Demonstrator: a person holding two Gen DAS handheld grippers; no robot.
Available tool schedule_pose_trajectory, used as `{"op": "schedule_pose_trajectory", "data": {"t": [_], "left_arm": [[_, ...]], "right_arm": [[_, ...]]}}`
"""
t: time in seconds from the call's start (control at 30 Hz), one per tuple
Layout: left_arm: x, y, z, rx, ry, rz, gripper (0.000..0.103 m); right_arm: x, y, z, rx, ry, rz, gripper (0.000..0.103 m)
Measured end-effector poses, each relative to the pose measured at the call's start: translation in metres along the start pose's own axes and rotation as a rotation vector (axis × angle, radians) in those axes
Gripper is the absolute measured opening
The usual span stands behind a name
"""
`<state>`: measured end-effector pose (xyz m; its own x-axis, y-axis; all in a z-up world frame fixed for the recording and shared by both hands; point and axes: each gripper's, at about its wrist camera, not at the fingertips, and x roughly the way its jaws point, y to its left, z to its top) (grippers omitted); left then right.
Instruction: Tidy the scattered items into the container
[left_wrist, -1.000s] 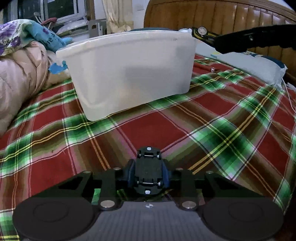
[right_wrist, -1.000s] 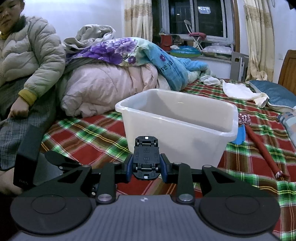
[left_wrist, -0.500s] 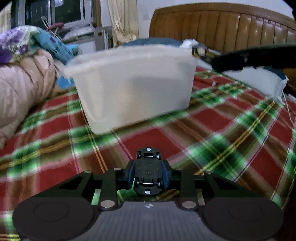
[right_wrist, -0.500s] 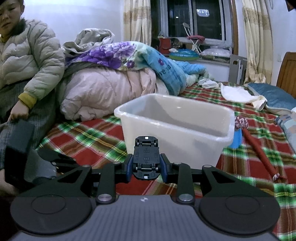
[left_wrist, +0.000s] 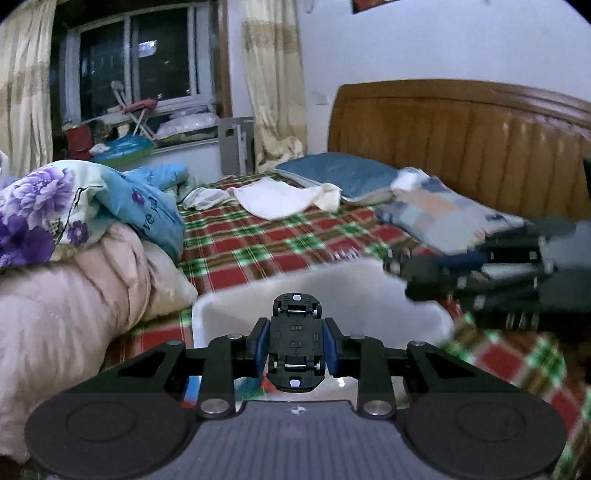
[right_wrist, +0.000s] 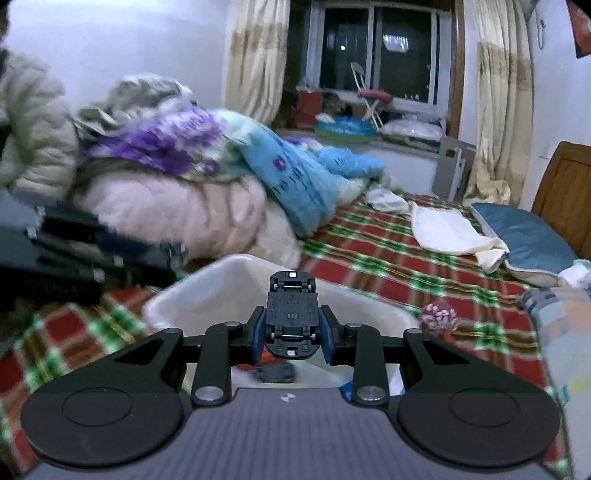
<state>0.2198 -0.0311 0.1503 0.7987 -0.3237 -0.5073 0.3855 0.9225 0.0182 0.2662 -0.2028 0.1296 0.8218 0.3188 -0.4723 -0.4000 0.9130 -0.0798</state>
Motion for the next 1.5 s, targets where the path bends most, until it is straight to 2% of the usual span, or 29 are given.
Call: {"op": "schedule_pose_trajectory", "data": {"t": [0.1,0.3,0.37,0.4,0.43,0.47,0.5,0.53,0.77,1.0,1.3,1.4,1.5], "left_arm": [[0.026,0.004,0.008,-0.02,0.032,0.008,0.033],[0.059,0.007,0.002,-0.046,0.111,0.028,0.033],[0.067,0.007,-0.002,-0.048,0.15,0.028,0.034],[0.07,0.006,-0.004,-0.046,0.175,0.027,0.041],[0.073,0.006,-0.007,-0.041,0.194,0.03,0.052],[0.075,0.006,-0.009,-0.034,0.199,0.035,0.058],[0.075,0.005,-0.012,-0.026,0.199,0.046,0.068],[0.075,0.006,-0.014,-0.023,0.198,0.052,0.07],[0.068,0.012,-0.014,-0.049,0.2,0.064,0.07],[0.055,0.009,-0.008,-0.055,0.206,0.055,0.07],[0.019,0.007,0.002,-0.103,0.185,0.072,0.07],[-0.001,-0.003,-0.009,-0.098,0.177,0.058,0.07],[-0.025,-0.019,-0.036,-0.071,0.14,0.047,0.071]], "right_arm": [[0.021,-0.01,0.002,0.011,0.054,-0.004,0.033],[0.047,-0.02,-0.007,0.037,0.145,0.001,0.034],[0.052,-0.021,-0.011,0.041,0.173,0.011,0.038],[0.054,-0.021,-0.013,0.041,0.187,0.013,0.058],[0.055,-0.02,-0.015,0.044,0.192,0.007,0.082],[0.054,-0.02,-0.016,0.042,0.182,0.005,0.087],[0.053,-0.019,-0.017,0.034,0.173,0.003,0.088],[0.054,-0.018,-0.018,0.029,0.177,-0.003,0.088],[0.045,-0.017,-0.014,0.04,0.15,-0.003,0.089],[0.03,-0.013,-0.005,0.032,0.125,-0.001,0.096],[-0.002,-0.011,0.008,0.055,0.094,-0.006,0.103],[-0.02,-0.001,-0.003,0.072,0.082,0.014,0.103],[-0.042,0.017,-0.03,0.085,0.048,0.022,0.103]]}}
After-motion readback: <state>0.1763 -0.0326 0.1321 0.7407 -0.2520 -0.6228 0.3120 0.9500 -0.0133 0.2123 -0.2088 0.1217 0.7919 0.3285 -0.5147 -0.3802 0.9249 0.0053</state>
